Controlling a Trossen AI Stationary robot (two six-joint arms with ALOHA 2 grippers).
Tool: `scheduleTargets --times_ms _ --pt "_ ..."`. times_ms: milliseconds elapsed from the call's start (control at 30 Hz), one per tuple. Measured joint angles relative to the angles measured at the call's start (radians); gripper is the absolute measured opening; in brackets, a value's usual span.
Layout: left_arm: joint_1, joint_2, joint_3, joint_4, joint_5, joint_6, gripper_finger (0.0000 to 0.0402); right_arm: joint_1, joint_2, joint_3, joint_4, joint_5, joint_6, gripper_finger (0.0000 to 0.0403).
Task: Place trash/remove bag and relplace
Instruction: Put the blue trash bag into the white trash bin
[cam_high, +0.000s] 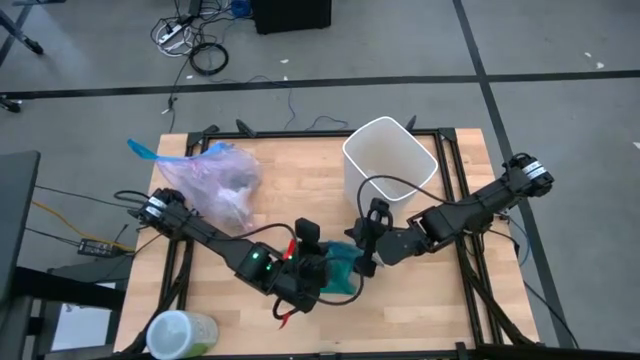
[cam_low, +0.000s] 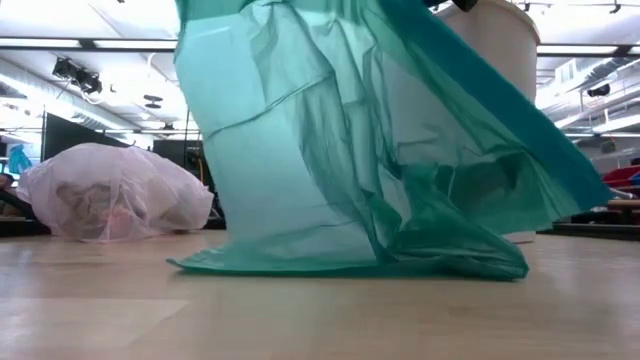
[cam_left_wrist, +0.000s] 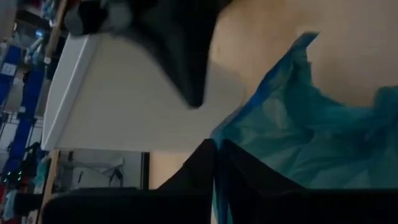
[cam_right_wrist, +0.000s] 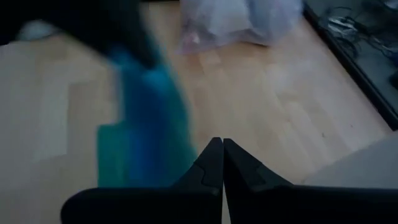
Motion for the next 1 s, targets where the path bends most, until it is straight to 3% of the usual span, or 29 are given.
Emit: scheduleTargets --times_ms 233,567,1000 --pt "0.012 0.000 0.000 -0.007 -0.003 0.001 0.0052 0.039 -0.004 0.000 0.105 -0.185 -0.043 0.0037" --pt "0.016 0.000 0.000 -0.006 0.013 0.003 0.0044 0.038 -0.001 0.000 0.012 -0.097 0.042 0.0140" --pt "0.016 0.000 0.000 -0.006 0.011 0.003 0.0044 0.014 -0.001 -0.005 0.006 -0.113 0.041 0.0139"
